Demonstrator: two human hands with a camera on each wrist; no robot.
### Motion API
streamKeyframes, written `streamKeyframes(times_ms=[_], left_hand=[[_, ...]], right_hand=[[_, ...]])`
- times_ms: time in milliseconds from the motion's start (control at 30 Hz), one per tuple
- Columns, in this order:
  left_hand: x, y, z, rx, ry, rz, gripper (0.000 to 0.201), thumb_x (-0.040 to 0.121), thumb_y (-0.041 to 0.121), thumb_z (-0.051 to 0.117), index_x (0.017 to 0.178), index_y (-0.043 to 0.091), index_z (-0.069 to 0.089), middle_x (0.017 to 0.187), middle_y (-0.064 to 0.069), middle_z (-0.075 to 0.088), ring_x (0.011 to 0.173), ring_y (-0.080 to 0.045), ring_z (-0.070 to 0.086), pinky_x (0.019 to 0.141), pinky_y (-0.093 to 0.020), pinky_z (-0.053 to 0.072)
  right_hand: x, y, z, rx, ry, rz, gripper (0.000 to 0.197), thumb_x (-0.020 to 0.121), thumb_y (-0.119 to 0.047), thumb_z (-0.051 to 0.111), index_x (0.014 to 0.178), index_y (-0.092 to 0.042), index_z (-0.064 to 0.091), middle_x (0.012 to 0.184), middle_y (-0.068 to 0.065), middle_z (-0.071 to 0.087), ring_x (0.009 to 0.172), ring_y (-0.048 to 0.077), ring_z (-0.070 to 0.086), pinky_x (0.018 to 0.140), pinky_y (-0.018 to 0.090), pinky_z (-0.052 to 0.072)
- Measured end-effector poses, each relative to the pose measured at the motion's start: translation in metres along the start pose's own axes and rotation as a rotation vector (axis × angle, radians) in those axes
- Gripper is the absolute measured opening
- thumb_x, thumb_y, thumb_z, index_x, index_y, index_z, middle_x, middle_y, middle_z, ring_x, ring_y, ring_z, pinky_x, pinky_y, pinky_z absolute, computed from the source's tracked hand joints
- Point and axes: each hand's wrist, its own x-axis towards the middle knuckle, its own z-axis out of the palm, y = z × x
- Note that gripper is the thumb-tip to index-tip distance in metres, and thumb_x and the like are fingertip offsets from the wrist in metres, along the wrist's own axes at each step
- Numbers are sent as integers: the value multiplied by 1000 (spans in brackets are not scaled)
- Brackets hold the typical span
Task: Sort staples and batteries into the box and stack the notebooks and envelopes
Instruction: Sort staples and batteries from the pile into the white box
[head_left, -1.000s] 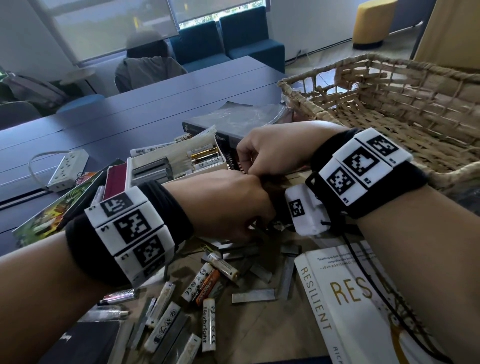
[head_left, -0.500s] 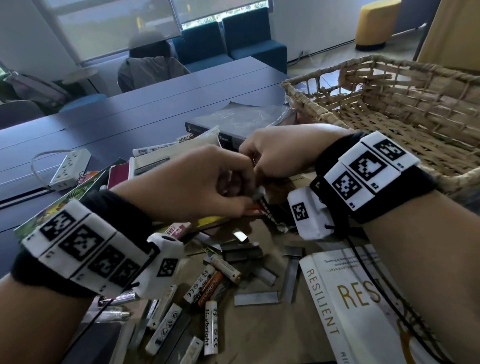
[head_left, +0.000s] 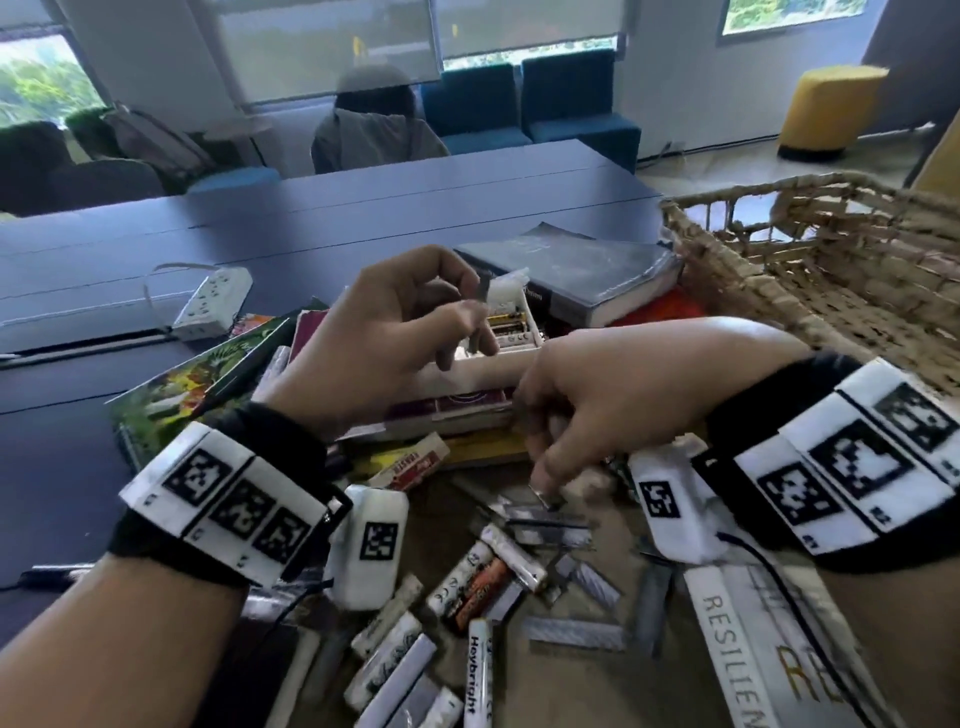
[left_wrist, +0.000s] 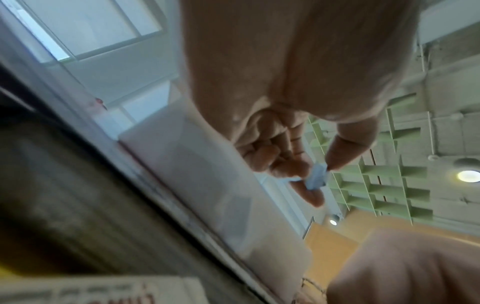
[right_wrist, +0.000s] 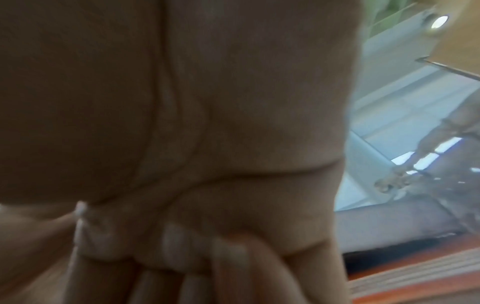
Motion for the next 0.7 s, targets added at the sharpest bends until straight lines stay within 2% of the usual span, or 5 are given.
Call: streamKeyframes(times_ms=[167, 233, 367, 567, 700], left_hand=[[-4, -7, -6, 41, 187, 26, 5, 97, 11, 64, 96, 6, 62, 79, -8, 75, 58, -15, 54, 59, -26, 46], [-3, -7, -7, 106, 239, 81, 7, 95, 16, 67, 96, 10, 63, 77, -5, 75, 59, -15, 59, 58, -29, 48], [-1, -9, -15, 102, 378, 114, 6, 96, 15, 66, 96, 10, 64, 76, -4, 75, 68, -28, 69, 62, -39, 55], [-3, -24, -17, -50, 394, -27, 5, 98, 15, 63, 96, 10, 63, 78, -4, 76, 62, -17, 60, 62, -39, 53], [-2, -28, -16, -53, 381, -64, 7, 98, 16, 62, 96, 10, 64, 77, -3, 76, 60, -11, 59, 62, -37, 53]], right_hand=[[8, -19, 17, -121, -55, -15, 27, 74, -48, 85, 82, -26, 73, 70, -13, 68, 63, 0, 59, 60, 25, 45], [10, -23, 23, -164, -50, -15, 21, 76, -42, 84, 79, -26, 70, 72, -12, 67, 67, 3, 61, 60, 25, 47], [9, -30, 24, -206, -43, -14, 11, 80, -30, 77, 78, -26, 67, 75, -10, 67, 68, 6, 62, 58, 23, 48], [13, -35, 27, -248, -108, -14, 14, 79, -32, 75, 75, -22, 66, 73, -5, 68, 67, 12, 65, 63, 34, 58], [10, -29, 20, -193, -29, -21, 7, 80, -34, 69, 78, -28, 67, 79, -23, 63, 69, 4, 60, 60, 22, 50]])
